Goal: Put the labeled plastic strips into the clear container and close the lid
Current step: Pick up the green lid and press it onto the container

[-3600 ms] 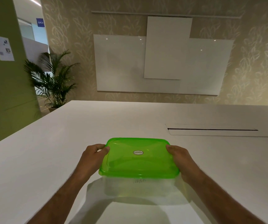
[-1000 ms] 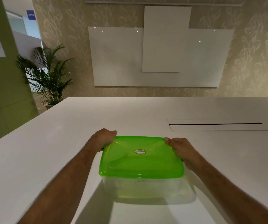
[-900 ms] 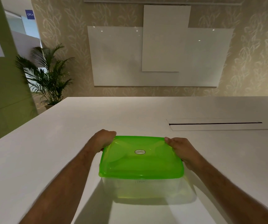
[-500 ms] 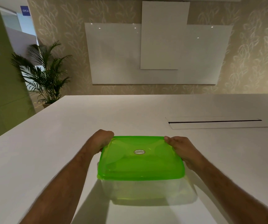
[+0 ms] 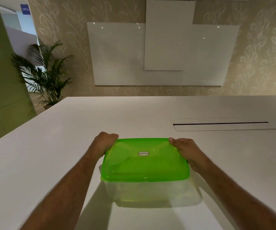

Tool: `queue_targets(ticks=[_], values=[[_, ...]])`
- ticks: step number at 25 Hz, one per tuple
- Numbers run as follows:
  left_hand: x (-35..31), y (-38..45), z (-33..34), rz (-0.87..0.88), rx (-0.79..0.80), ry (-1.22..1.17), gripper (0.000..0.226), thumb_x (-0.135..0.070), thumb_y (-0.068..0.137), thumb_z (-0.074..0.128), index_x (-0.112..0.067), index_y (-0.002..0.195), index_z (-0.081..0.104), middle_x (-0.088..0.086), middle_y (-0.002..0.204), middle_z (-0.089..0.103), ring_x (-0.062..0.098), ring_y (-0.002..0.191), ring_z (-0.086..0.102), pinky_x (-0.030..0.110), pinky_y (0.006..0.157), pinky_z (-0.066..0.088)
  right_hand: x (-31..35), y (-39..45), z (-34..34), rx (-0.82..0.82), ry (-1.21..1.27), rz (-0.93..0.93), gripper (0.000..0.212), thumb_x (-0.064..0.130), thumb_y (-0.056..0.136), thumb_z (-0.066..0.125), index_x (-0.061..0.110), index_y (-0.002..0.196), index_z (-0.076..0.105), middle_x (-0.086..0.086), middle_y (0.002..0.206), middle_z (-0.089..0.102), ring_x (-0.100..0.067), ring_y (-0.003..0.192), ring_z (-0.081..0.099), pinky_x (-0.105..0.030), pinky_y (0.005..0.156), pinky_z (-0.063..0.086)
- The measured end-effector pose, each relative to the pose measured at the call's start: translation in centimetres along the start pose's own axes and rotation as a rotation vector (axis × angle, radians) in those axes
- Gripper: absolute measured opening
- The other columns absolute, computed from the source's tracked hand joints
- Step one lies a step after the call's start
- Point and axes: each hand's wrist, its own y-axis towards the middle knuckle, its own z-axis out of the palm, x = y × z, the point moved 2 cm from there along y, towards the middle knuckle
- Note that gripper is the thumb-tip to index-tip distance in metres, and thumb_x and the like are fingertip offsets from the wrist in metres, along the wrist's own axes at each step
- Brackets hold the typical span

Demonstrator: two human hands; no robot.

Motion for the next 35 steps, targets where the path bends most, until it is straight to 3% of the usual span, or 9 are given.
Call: queue_targets(ticks=[2,5,10,13,16,20,24,29,35], values=[[0.2,-0.4,0.0,0.002,0.003,-0.097,0.054,-0.054,0.084,0.064,-0.001,0.099,0.066,0.016,0.088,0.069,0.031,0.08,0.067,0.036,0.075,0.053,0.0,0.0,0.0,-0.014,0.007,0.016,0.046,0.037,0.088,0.067,-0.008,0.083,0.066,-0.018,0.071,0.062,-0.024,0.062,0.059,-0.036,0.063,0.047],[0.6,-1.8,-0.5,-0.02,0.015,-0.149,0.057,-0.066,0.08,0.062,-0.009,0.074,0.056,0.005,0.054,0.049,0.021,0.046,0.048,0.027,0.052,0.04,0.1,-0.3,0.1,-0.061,-0.026,0.027,0.04,0.042,0.085,0.069,0.004,0.074,0.065,-0.016,0.07,0.059,-0.024,0.063,0.057,-0.036,0.063,0.045],[2.0,-5.0,-1.6,0.042,0.064,-0.169,0.046,-0.055,0.079,0.071,-0.015,0.078,0.049,0.009,0.06,0.042,0.021,0.047,0.041,0.026,0.047,0.035,1.1,-1.0,-0.2,-0.222,-0.342,0.034,0.054,0.058,0.089,0.051,0.009,0.078,0.07,-0.013,0.088,0.07,-0.033,0.087,0.065,-0.044,0.085,0.054],[3.0,-7.8,-2.8,0.011,0.149,-0.203,0.04,-0.044,0.079,0.077,-0.009,0.088,0.061,0.007,0.061,0.054,0.021,0.045,0.049,0.025,0.046,0.043,1.8,-3.1,-0.9,-0.137,-0.241,0.032,0.046,0.059,0.083,0.061,0.015,0.082,0.07,-0.009,0.079,0.069,-0.028,0.069,0.067,-0.036,0.063,0.057],[3.7,-10.7,-3.8,0.016,0.261,-0.188,0.037,-0.04,0.077,0.079,-0.014,0.101,0.066,0.004,0.055,0.06,0.021,0.044,0.057,0.024,0.044,0.046,1.2,-5.7,-1.8,0.066,-0.187,0.073,0.035,0.045,0.076,0.076,0.017,0.096,0.07,-0.005,0.053,0.053,-0.019,0.039,0.046,-0.026,0.043,0.041],[3.5,-13.6,-4.4,0.034,0.336,-0.182,0.037,-0.032,0.079,0.079,-0.024,0.109,0.06,0.01,0.06,0.067,0.022,0.05,0.064,0.023,0.046,0.05,1.4,-8.4,-2.5,0.208,-0.082,0.141,0.031,0.031,0.081,0.075,0.02,0.109,0.068,-0.008,0.051,0.048,-0.019,0.04,0.037,-0.025,0.043,0.038],[3.5,-14.5,-4.4,0.045,0.377,-0.213,0.042,-0.027,0.078,0.08,-0.02,0.115,0.061,0.016,0.068,0.071,0.022,0.052,0.065,0.023,0.047,0.051,1.7,-9.6,-2.7,0.246,-0.023,0.158,0.028,0.023,0.085,0.071,0.016,0.111,0.067,-0.007,0.051,0.049,-0.018,0.04,0.038,-0.024,0.043,0.039],[4.1,-14.7,-3.9,0.024,0.343,-0.34,0.065,-0.022,0.068,0.084,-0.012,0.126,0.056,0.011,0.056,0.064,0.022,0.049,0.06,0.023,0.044,0.044,0.8,-9.8,-2.5,0.221,0.109,0.157,0.026,0.017,0.087,0.068,0.011,0.113,0.067,-0.006,0.049,0.046,-0.013,0.041,0.031,-0.02,0.039,0.032],[4.3,-14.9,-3.8,-0.022,0.33,-0.365,0.074,-0.014,0.075,0.081,-0.007,0.139,0.044,0.018,0.064,0.068,0.02,0.045,0.06,0.021,0.041,0.045,0.3,-9.2,-2.3,0.191,0.171,0.183,0.022,0.012,0.088,0.066,0.009,0.11,0.069,-0.006,0.045,0.044,-0.009,0.034,0.029,-0.02,0.035,0.031]])
